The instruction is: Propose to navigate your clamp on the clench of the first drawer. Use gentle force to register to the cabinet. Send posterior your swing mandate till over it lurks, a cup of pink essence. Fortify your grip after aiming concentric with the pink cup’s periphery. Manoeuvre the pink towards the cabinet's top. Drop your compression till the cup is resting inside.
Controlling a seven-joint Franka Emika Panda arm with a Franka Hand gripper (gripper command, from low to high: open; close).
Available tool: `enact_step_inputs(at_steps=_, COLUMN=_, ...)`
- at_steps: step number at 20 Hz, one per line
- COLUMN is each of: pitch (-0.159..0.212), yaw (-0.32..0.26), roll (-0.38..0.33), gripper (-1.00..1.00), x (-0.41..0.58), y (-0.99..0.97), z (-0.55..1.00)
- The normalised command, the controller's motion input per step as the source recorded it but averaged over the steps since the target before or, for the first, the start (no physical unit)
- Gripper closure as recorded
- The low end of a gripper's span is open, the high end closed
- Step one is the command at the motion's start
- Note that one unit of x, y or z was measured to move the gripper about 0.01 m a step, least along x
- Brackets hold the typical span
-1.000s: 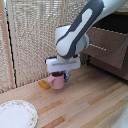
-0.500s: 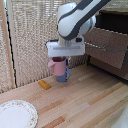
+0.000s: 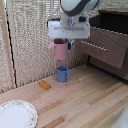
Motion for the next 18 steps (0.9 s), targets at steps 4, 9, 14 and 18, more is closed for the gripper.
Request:
enact_step_inputs(at_steps=4, pitch=0.014, yaw=-0.302, roll=-0.11, gripper=1.0, x=0.193, y=0.02, z=0.9)
enact_step_inputs(at_steps=9, pitch=0.049, yaw=-0.306, roll=-0.129, gripper=1.0, x=0.272, y=0.0, z=0.85)
enact_step_inputs(at_steps=14, pitch=0.043, yaw=-0.257, roll=-0.124, gripper=1.0, x=0.378, y=-0.07, z=0.91)
enact_step_inputs(at_steps=18, pitch=0.035, yaw=-0.197, roll=-0.085, gripper=1.0, x=0.484, y=-0.27, z=0.98)
